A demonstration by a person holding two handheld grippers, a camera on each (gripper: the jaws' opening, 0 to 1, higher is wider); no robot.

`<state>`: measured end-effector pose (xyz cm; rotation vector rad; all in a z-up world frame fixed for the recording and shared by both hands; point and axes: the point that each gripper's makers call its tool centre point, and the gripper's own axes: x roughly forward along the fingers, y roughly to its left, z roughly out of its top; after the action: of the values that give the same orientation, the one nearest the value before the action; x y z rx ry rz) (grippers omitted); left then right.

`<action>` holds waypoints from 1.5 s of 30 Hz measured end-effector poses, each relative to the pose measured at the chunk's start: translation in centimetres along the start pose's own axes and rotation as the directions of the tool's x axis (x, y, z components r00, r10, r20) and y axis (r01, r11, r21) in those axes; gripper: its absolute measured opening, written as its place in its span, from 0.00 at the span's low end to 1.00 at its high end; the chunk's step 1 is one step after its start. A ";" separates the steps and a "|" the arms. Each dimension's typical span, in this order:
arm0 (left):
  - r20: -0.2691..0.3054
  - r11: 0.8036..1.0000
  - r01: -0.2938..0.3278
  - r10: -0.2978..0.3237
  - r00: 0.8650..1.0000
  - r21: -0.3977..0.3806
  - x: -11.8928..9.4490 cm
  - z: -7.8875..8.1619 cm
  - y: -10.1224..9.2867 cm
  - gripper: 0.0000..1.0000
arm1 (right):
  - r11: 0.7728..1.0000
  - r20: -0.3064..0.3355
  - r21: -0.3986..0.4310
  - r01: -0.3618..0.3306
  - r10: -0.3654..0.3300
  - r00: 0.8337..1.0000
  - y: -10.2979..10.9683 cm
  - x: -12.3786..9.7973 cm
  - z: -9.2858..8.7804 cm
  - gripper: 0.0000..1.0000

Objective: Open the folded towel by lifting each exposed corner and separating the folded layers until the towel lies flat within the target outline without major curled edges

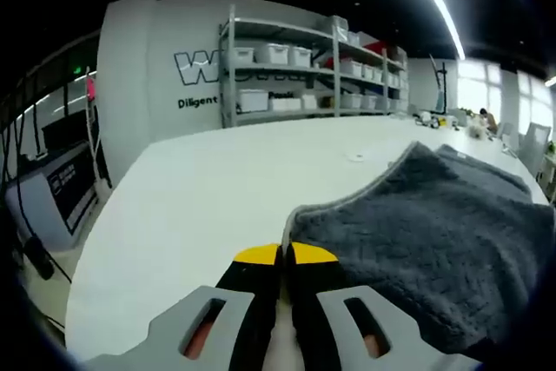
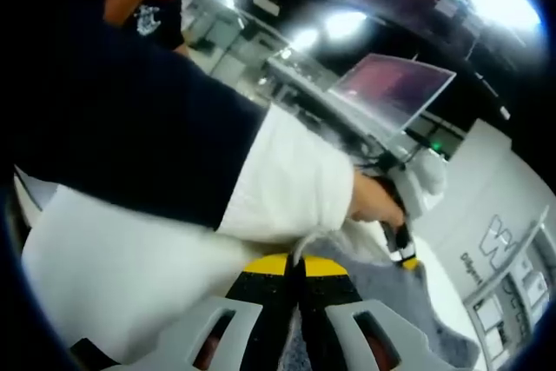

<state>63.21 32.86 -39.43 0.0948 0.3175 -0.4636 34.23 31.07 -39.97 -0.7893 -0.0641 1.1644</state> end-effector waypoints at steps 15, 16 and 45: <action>0.072 0.994 0.034 -0.041 0.997 0.106 -1.7 1.8 -0.3 0.21 | 0.966 0.203 0.229 -0.118 0.071 0.977 -0.5 -1.9 1.8 0.10; 0.085 0.994 0.038 -0.047 0.995 0.104 -1.7 2.2 -0.3 0.20 | 0.965 0.219 0.238 -0.107 0.054 0.974 -1.1 -2.1 2.0 0.06; -0.071 0.980 -0.013 0.028 0.997 0.198 1.5 -0.7 0.4 0.01 | 0.999 -0.001 0.027 -0.027 0.027 1.000 0.5 1.9 0.0 0.00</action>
<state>64.42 32.71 -40.56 0.3087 0.3415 -0.4712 34.63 32.80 -40.94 -0.7688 -0.0365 1.1875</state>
